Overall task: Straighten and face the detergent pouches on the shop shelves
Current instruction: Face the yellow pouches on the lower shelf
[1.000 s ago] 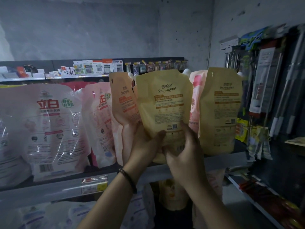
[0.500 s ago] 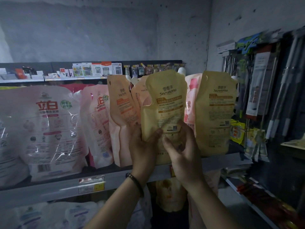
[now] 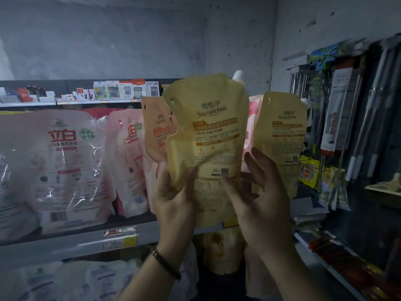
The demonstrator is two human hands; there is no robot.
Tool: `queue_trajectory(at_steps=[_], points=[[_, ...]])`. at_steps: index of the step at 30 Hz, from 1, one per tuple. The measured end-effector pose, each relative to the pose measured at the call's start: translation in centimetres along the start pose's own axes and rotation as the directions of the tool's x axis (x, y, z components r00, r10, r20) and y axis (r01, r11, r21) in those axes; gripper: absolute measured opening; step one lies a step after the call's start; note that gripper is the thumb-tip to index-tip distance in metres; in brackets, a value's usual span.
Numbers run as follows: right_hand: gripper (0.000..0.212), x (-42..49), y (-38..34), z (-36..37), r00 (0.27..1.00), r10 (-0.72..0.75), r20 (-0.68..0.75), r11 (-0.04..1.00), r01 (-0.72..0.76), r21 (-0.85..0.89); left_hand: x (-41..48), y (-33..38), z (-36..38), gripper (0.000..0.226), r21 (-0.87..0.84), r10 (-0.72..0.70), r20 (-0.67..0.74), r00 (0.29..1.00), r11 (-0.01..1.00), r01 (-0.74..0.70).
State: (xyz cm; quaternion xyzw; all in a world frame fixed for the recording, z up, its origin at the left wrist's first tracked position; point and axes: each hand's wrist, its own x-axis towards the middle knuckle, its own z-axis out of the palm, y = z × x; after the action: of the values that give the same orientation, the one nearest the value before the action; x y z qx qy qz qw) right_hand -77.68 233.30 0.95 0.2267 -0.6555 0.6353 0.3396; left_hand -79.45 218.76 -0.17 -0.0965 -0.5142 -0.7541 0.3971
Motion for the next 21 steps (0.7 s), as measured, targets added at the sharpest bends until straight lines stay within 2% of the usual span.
queue_trajectory(at_steps=[2, 6, 8, 12, 16, 21], points=[[0.067, 0.0, -0.2, -0.6, 1.0, 0.004, 0.005, 0.998, -0.003, -0.059, -1.3, 0.4, -0.4, 0.025, -0.017, -0.024, -0.01, 1.0, 1.0, 0.024], [0.07, -0.8, -0.3, -2.0, 0.993, 0.098, 0.072, 0.995, -0.095, -0.042, -3.7, 0.4, -1.5, 0.011, 0.003, -0.052, -0.035, 0.998, 0.999, 0.052], [0.062, -1.5, -0.5, -2.9, 0.983, 0.14, 0.12, 0.99, -0.138, -0.029, -4.7, 0.0, -2.2, 0.013, 0.026, -0.078, -0.065, 0.995, 0.996, 0.08], [0.027, -2.3, -0.2, -4.7, 0.946, 0.295, 0.132, 0.94, -0.313, 0.137, -6.9, -0.5, -3.3, 0.008, 0.031, -0.126, -0.091, 0.988, 0.991, 0.129], [0.018, -3.1, 1.7, -6.0, 0.893, 0.423, 0.152, 0.897, -0.437, 0.074, -8.8, -1.9, -4.1, 0.012, 0.024, -0.21, -0.137, 0.968, 0.976, 0.215], [0.006, -4.2, 4.7, -6.8, 0.828, 0.532, 0.178, 0.827, -0.554, 0.101, -10.9, -4.3, -5.2, 0.014, 0.098, -0.268, -0.185, 0.946, 0.952, 0.289]])
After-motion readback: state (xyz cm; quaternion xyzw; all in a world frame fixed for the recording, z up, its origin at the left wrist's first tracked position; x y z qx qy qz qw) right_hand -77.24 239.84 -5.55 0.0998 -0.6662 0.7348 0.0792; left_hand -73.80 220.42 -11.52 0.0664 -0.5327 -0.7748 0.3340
